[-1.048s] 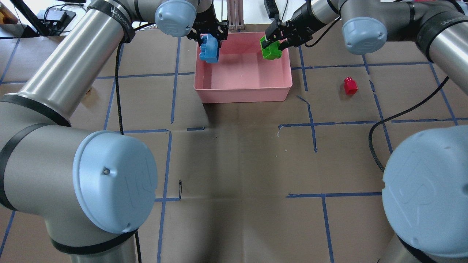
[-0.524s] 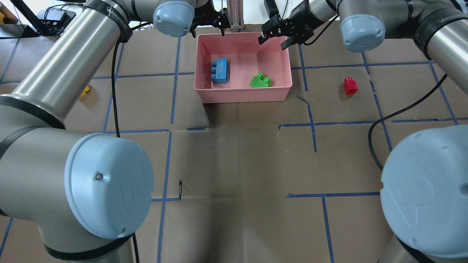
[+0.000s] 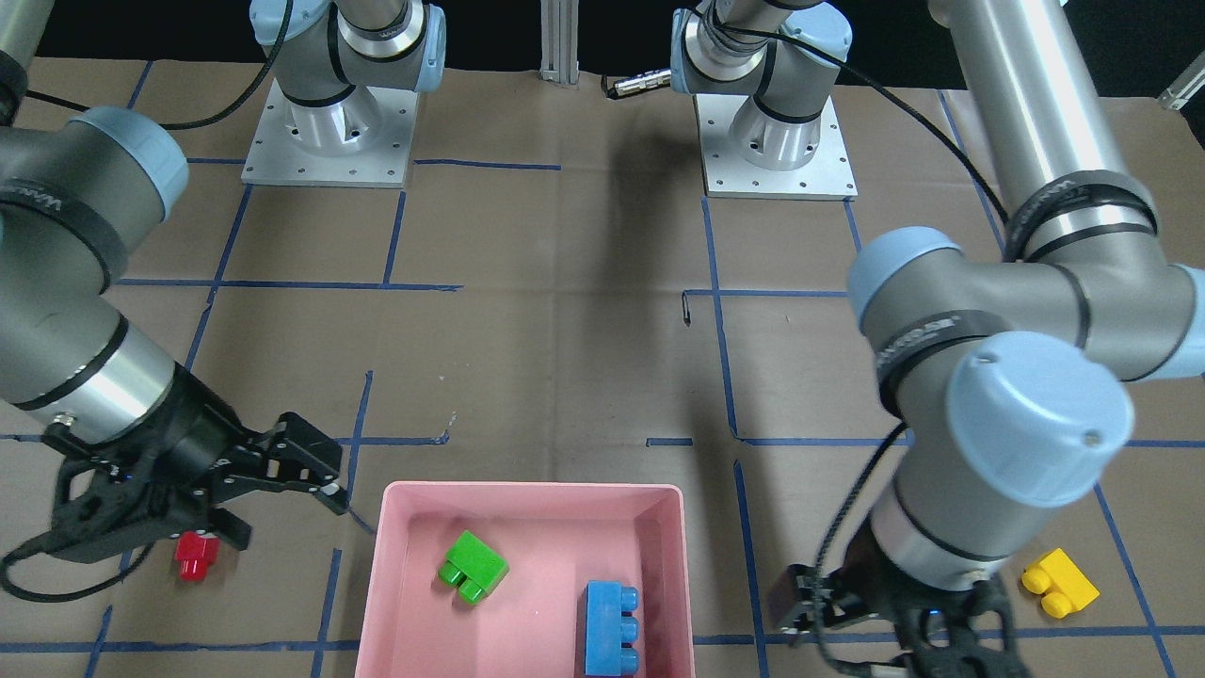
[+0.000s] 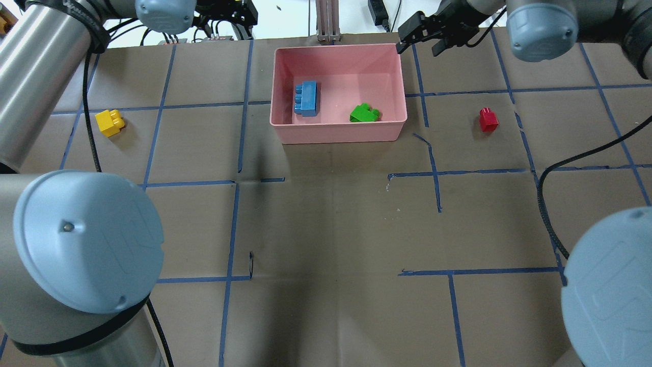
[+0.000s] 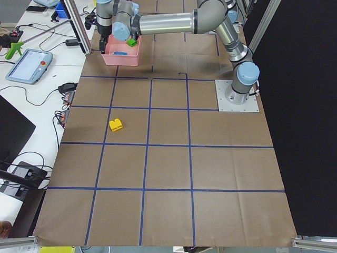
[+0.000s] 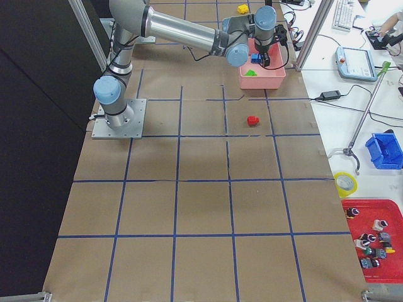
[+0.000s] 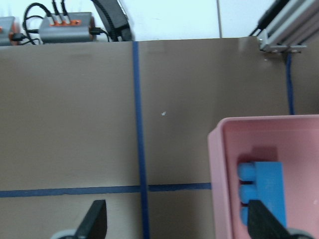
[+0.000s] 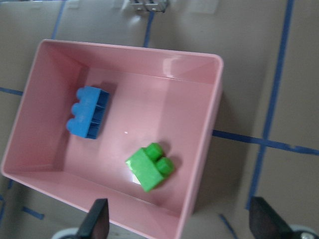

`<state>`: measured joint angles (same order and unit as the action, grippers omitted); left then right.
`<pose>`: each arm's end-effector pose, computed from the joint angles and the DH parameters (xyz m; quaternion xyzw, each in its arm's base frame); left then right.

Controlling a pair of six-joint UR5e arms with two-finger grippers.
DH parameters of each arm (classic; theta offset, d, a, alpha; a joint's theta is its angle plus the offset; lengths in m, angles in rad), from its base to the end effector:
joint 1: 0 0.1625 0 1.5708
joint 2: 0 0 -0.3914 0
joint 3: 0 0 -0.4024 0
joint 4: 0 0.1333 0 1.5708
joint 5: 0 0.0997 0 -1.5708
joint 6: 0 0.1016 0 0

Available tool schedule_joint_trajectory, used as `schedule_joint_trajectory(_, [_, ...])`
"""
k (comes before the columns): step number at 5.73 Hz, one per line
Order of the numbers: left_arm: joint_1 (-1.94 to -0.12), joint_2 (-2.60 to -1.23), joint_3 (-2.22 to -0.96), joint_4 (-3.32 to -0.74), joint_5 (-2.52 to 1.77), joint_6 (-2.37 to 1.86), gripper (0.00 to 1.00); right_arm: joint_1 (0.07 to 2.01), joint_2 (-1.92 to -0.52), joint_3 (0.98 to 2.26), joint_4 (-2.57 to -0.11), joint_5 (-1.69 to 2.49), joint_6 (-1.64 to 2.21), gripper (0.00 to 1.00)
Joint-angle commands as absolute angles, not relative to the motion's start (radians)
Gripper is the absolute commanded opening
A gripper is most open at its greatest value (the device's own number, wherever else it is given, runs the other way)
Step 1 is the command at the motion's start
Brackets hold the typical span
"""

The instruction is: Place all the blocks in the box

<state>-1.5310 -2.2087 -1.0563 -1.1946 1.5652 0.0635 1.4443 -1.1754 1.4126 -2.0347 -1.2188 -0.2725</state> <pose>-0.1037 -0.7591 0.3540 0.0121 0.9919 -0.1260 0.0037 0.0837 -0.6764 0.3586 -0.0911 0.9742 -0.1436 0.1484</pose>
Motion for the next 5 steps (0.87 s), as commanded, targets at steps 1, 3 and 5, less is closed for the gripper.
schedule_joint_trajectory(1, [-1.359, -2.155, -1.135, -1.193, 1.571, 0.12, 1.0, 1.362, -1.193, 1.472, -2.048, -1.485, -0.313, 1.0])
schedule_joint_trajectory(3, [-1.173, -2.177, -1.164, -1.19, 1.565, 0.155, 1.0, 1.358, -1.155, 1.593, -2.063, -1.537, -0.304, 1.0])
schedule_joint_trajectory(5, [-1.082, -2.195, -1.151, -1.186, 1.562, 0.201, 1.0, 1.342, -1.059, 1.634, -2.192, -1.563, -0.289, 1.0])
